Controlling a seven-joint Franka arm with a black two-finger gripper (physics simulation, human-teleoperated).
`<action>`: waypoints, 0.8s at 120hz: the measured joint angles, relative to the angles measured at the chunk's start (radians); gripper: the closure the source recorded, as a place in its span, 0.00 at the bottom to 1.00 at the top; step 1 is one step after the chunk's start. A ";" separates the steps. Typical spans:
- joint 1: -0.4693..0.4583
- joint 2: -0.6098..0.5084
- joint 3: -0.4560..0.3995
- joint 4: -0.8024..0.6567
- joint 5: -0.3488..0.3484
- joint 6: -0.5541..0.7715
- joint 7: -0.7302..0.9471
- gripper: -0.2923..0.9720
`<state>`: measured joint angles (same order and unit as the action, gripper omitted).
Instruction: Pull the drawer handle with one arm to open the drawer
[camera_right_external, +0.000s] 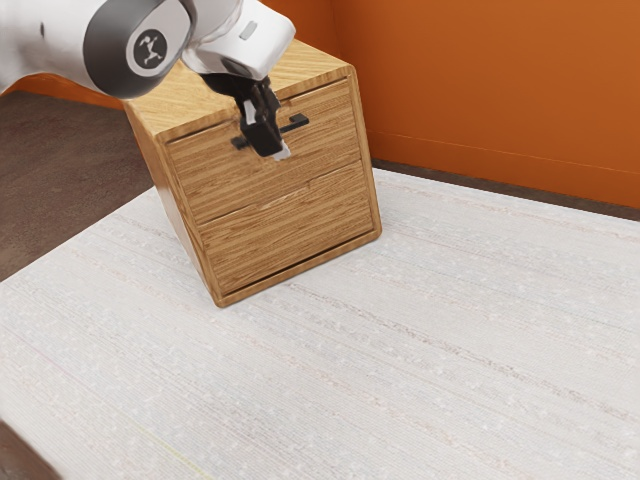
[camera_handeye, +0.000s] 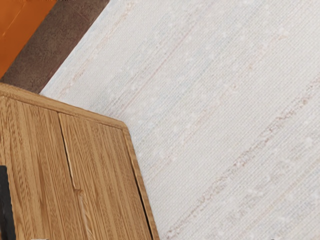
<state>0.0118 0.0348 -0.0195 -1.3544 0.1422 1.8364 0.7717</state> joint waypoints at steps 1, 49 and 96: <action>0.000 0.009 -0.001 0.009 0.008 0.003 0.005 0.31; -0.048 0.145 0.007 0.174 0.177 -0.077 0.067 0.39; -0.027 0.325 0.017 0.418 0.192 -0.238 -0.048 0.44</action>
<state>-0.0148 0.3593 -0.0028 -0.9359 0.3337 1.5983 0.7232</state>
